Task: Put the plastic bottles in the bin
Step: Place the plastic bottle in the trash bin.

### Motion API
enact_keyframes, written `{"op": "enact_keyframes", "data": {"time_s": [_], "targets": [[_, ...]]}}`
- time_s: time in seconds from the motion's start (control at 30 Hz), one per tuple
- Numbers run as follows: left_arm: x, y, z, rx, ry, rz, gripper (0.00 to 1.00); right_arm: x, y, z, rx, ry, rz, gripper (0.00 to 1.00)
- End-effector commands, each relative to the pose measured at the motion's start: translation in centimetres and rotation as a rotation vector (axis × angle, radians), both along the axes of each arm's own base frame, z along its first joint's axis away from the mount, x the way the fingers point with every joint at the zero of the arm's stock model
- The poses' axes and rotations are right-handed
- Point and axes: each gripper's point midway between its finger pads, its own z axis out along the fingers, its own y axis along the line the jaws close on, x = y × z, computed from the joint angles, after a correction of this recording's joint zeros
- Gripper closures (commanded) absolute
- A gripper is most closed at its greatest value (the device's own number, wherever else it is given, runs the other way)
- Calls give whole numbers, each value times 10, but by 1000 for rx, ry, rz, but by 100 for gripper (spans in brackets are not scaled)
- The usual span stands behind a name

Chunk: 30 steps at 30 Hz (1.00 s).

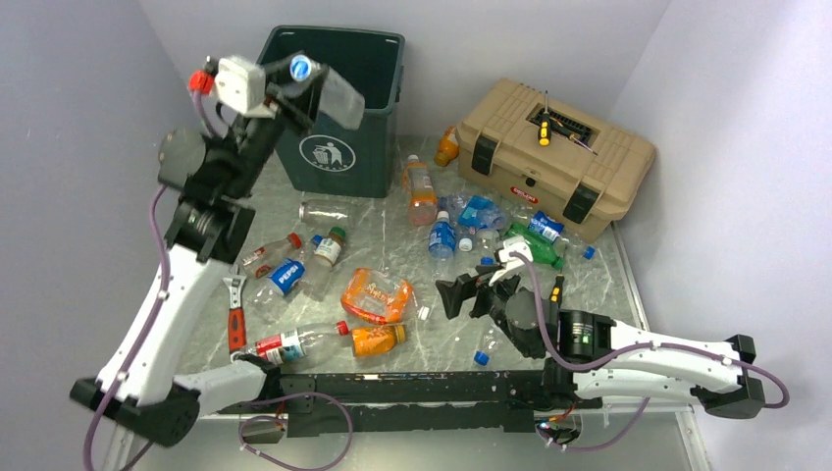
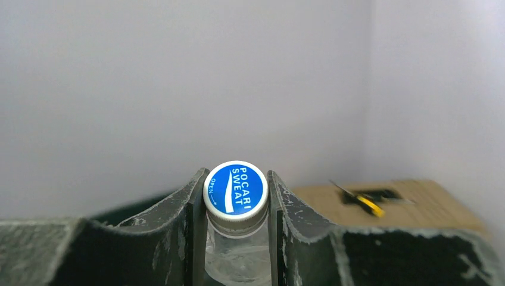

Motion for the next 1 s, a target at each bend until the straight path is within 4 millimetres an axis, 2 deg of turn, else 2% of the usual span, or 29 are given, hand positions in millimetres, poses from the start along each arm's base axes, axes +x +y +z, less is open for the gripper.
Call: {"op": "enact_keyframes", "data": {"time_s": [0.0,0.1,0.2,0.33,0.47,0.63,0.77,0.87,0.97], "targets": [[64,29,40,69,-102,325,100,-1,-18,-11,59,48,-63,0],[105,56,52,27,-58,403,100,-2,-23,-18,59,55,-66,0],[140,88,47,-79,28,408,100,-3,-26,-23,46,58,-66,0],[181,108,20,-114,137,431,100,-7,-25,-31,1,77,-35,0],[213,110,-18,-91,256,400,100,-9,-26,-37,-9,85,-29,0],[236,118,-63,-78,358,423,100,-10,-26,-40,7,79,-14,0],[250,117,-107,-76,476,409,100,-9,-27,-43,-4,77,-24,0],[256,115,-135,-69,547,402,100,-9,-29,-43,-18,78,-31,0],[257,114,-152,-59,576,400,100,-8,-31,-44,-30,83,-40,0]]}}
